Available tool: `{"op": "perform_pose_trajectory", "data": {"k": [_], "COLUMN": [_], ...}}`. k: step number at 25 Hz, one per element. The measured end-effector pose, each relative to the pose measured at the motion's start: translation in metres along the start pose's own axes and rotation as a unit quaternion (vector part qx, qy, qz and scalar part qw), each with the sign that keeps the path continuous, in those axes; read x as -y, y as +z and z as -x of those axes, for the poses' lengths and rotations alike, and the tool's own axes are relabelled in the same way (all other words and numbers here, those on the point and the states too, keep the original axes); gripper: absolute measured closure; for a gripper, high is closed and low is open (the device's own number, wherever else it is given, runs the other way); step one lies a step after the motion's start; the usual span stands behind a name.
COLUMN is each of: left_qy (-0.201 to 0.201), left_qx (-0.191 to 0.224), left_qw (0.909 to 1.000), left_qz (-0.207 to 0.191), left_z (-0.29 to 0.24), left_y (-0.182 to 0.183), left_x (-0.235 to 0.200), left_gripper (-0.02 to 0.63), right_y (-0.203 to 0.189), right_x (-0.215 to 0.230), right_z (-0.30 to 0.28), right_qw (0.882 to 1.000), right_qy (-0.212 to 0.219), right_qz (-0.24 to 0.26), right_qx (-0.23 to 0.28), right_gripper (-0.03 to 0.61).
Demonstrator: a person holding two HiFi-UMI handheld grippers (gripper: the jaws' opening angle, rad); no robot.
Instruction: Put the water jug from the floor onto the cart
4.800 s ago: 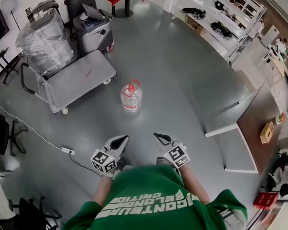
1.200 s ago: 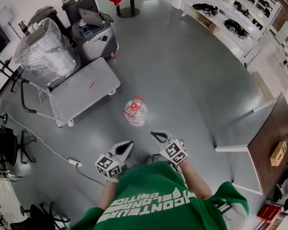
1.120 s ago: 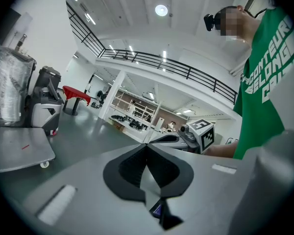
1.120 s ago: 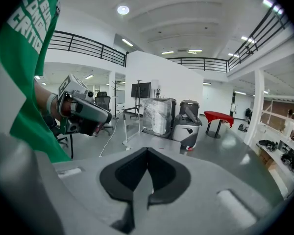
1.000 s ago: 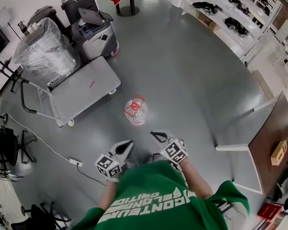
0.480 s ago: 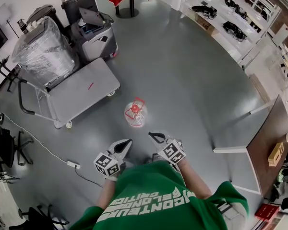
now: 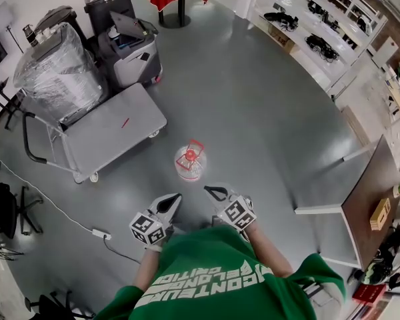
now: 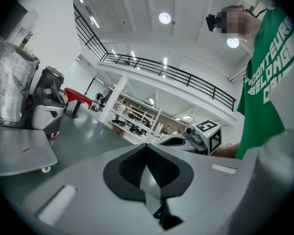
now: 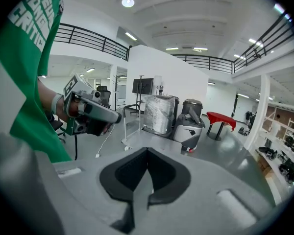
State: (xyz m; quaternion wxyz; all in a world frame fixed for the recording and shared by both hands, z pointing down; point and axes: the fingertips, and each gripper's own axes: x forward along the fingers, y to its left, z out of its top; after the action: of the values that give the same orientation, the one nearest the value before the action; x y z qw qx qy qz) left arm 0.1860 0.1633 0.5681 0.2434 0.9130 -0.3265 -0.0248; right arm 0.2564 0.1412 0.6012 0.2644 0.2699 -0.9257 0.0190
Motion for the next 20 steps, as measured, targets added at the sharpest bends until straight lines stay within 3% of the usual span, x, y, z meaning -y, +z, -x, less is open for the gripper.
{"op": "perform_pose_trajectory", "data": {"k": [20], "left_qy": [0.017], "left_qx": [0.018], "left_qw": [0.9996], "left_qz": [0.015], "left_z": [0.050], "left_y": [0.021], "left_x": [-0.067], "left_gripper": [0.604], "right_y": [0.034], "right_x": [-0.026], "right_z": [-0.066], "right_qw": [0.999], "right_qy": [0.026], "right_qz": [0.028], "right_qx": [-0.029], "right_gripper": [0.586]}}
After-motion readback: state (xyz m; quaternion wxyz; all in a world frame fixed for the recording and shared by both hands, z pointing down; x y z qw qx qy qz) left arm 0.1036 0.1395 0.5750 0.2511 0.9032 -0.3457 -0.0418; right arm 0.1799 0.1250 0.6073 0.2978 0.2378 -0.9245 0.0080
